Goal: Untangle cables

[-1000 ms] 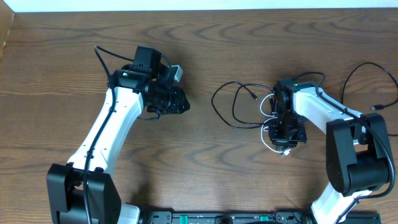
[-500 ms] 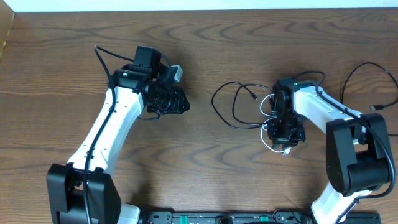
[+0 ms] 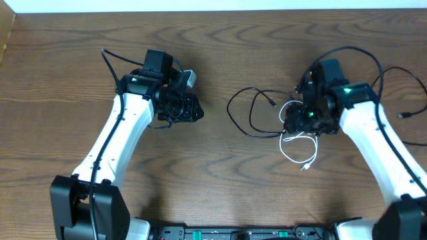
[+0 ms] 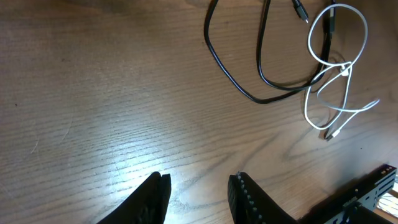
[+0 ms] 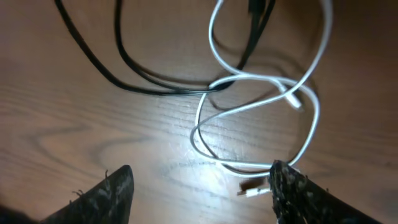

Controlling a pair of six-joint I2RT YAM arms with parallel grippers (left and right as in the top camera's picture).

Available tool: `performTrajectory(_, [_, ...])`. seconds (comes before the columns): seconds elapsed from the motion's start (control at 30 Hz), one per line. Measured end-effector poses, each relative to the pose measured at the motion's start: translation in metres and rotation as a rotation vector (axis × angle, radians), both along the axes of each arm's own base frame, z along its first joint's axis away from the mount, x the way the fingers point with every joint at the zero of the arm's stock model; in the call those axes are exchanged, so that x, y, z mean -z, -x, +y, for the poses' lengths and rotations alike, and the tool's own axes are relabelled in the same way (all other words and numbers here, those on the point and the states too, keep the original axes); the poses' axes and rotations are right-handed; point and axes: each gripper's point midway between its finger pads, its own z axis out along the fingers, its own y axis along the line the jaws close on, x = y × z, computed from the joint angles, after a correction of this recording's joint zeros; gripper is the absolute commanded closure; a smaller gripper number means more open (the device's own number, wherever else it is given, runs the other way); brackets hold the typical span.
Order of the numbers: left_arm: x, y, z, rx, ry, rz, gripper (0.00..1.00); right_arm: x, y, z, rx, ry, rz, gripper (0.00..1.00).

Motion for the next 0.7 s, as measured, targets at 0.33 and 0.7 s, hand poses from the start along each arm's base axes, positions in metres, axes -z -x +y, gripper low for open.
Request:
performTrajectory(0.33, [0.000,0.000,0.000,0.000,0.000,0.000,0.65,0.020,-0.023,-0.011,0.014,0.085,-0.045,0.32])
performTrajectory(0.7, [0.000,0.000,0.000,0.000,0.000,0.000,0.65,0.096,-0.007,0.007,-0.014,0.032,0.204,0.41])
